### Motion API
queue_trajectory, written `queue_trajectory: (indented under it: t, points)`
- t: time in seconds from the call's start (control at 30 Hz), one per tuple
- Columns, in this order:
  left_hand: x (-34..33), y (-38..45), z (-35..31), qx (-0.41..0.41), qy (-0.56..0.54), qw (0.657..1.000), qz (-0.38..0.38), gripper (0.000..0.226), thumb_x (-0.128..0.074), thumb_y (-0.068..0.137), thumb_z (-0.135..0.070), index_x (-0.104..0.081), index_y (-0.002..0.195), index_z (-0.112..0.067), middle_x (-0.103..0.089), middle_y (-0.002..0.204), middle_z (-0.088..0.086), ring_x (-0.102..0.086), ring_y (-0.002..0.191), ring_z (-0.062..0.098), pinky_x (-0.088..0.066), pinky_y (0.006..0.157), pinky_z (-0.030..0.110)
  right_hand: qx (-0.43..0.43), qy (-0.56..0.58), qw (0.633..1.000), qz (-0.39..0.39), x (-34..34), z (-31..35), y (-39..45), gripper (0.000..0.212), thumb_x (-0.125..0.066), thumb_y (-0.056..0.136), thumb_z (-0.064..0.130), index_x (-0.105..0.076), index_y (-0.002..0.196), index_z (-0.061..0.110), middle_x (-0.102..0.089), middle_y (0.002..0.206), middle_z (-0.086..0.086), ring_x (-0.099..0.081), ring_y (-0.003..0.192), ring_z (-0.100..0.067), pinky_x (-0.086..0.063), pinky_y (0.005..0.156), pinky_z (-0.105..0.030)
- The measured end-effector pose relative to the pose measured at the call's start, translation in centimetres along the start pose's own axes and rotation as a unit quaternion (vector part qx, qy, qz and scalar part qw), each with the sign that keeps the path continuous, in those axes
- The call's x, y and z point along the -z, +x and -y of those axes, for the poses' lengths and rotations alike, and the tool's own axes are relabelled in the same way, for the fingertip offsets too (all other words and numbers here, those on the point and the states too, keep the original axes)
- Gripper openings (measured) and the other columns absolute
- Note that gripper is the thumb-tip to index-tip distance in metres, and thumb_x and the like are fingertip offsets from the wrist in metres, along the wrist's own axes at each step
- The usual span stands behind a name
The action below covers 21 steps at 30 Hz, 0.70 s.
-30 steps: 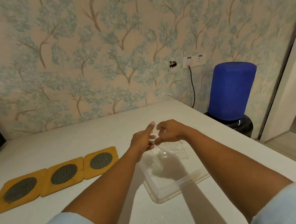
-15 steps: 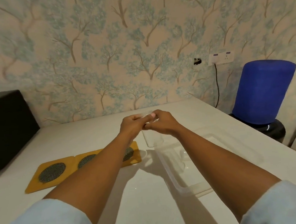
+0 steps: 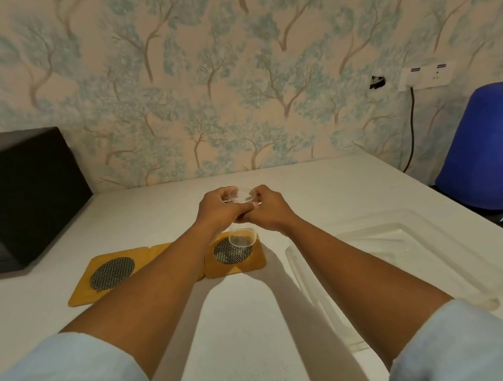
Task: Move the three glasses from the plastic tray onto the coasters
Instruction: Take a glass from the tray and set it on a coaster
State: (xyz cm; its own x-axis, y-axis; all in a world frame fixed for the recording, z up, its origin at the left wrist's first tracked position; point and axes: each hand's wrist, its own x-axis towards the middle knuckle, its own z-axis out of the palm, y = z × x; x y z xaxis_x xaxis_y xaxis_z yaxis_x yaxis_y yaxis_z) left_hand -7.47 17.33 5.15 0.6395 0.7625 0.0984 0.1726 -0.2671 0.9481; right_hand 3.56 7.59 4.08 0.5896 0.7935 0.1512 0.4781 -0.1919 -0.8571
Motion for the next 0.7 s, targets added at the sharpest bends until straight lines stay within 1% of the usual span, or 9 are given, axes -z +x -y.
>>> queue_trajectory:
  t: [0.07, 0.2, 0.33, 0.4, 0.5, 0.53, 0.6, 0.63, 0.7]
  points:
    - [0.1, 0.4, 0.8, 0.01, 0.001, 1.0, -0.002, 0.076, -0.091, 0.062, -0.03, -0.061, 0.131, -0.017, -0.066, 0.125, -0.003, -0.062, 0.109, 0.014, -0.047, 0.069, 0.018, -0.001, -0.008, 1.0, 0.005, -0.8, -0.6, 0.4, 0.075, -0.091, 0.059, 0.034, -0.052, 0.118, 0.009, -0.064, 0.107, -0.004, -0.064, 0.089, -0.017, -0.052, 0.066, -0.026]
    - [0.2, 0.8, 2.5, 0.032, -0.005, 0.999, -0.002, 0.074, -0.088, 0.065, -0.021, -0.059, 0.133, -0.018, -0.064, 0.13, 0.0, -0.061, 0.112, 0.017, -0.048, 0.075, 0.022, -0.004, -0.03, 0.999, 0.017, -2.2, -1.7, 1.1, 0.075, -0.089, 0.061, 0.035, -0.051, 0.12, 0.008, -0.062, 0.112, -0.007, -0.062, 0.09, -0.019, -0.047, 0.061, -0.021]
    - [0.4, 1.0, 3.8, 0.047, -0.012, 0.999, 0.001, 0.074, -0.086, 0.067, -0.018, -0.057, 0.136, -0.017, -0.063, 0.131, -0.002, -0.06, 0.11, 0.016, -0.047, 0.066, 0.016, -0.003, -0.049, 0.998, 0.025, -3.5, -2.7, 1.5, 0.077, -0.089, 0.062, 0.035, -0.05, 0.122, 0.006, -0.063, 0.115, -0.009, -0.064, 0.093, -0.023, -0.047, 0.061, -0.021]
    - [0.5, 1.2, 4.3, 0.058, -0.023, 0.998, 0.001, 0.074, -0.085, 0.068, -0.015, -0.057, 0.137, -0.017, -0.062, 0.132, -0.003, -0.06, 0.112, 0.017, -0.048, 0.065, 0.016, -0.002, -0.052, 0.998, 0.026, -4.0, -3.1, 1.7, 0.078, -0.089, 0.062, 0.036, -0.05, 0.123, 0.005, -0.064, 0.116, -0.01, -0.064, 0.096, -0.024, -0.048, 0.063, -0.022]
    - [0.6, 1.3, 4.9, 0.073, -0.047, 0.996, -0.001, 0.075, -0.085, 0.069, -0.011, -0.055, 0.138, -0.017, -0.061, 0.134, -0.002, -0.06, 0.115, 0.019, -0.051, 0.065, 0.018, 0.002, -0.059, 0.998, 0.025, -4.7, -3.3, 2.0, 0.079, -0.089, 0.063, 0.034, -0.05, 0.125, 0.006, -0.065, 0.117, -0.011, -0.065, 0.098, -0.025, -0.054, 0.073, -0.029]
    - [0.6, 1.4, 5.1, 0.078, -0.054, 0.995, -0.004, 0.075, -0.085, 0.069, -0.01, -0.055, 0.138, -0.017, -0.061, 0.134, -0.002, -0.06, 0.116, 0.02, -0.053, 0.067, 0.021, 0.004, -0.061, 0.998, 0.025, -4.9, -3.3, 2.0, 0.078, -0.089, 0.064, 0.034, -0.05, 0.125, 0.006, -0.065, 0.117, -0.01, -0.065, 0.098, -0.025, -0.055, 0.075, -0.031]
    - [0.7, 1.6, 5.4, 0.084, -0.061, 0.995, -0.01, 0.076, -0.086, 0.069, -0.01, -0.055, 0.138, -0.016, -0.06, 0.135, -0.001, -0.059, 0.118, 0.023, -0.057, 0.079, 0.03, 0.005, -0.06, 0.998, 0.028, -5.1, -3.3, 2.1, 0.077, -0.089, 0.064, 0.034, -0.049, 0.124, 0.006, -0.065, 0.116, -0.01, -0.065, 0.098, -0.025, -0.055, 0.077, -0.034]
    - [0.8, 1.8, 5.5, 0.087, -0.062, 0.994, -0.011, 0.076, -0.086, 0.068, -0.01, -0.055, 0.138, -0.017, -0.06, 0.135, 0.0, -0.058, 0.119, 0.023, -0.057, 0.084, 0.033, 0.006, -0.06, 0.998, 0.028, -5.1, -3.2, 2.1, 0.077, -0.089, 0.064, 0.034, -0.049, 0.124, 0.006, -0.065, 0.116, -0.01, -0.065, 0.098, -0.025, -0.055, 0.078, -0.034]
    - [0.8, 2.0, 5.7, 0.093, -0.061, 0.994, -0.008, 0.078, -0.086, 0.068, -0.008, -0.054, 0.138, -0.017, -0.059, 0.137, 0.001, -0.057, 0.121, 0.023, -0.056, 0.089, 0.037, 0.006, -0.065, 0.997, 0.028, -5.1, -3.1, 2.1, 0.077, -0.089, 0.064, 0.034, -0.049, 0.123, 0.006, -0.065, 0.115, -0.01, -0.064, 0.099, -0.026, -0.056, 0.08, -0.037]
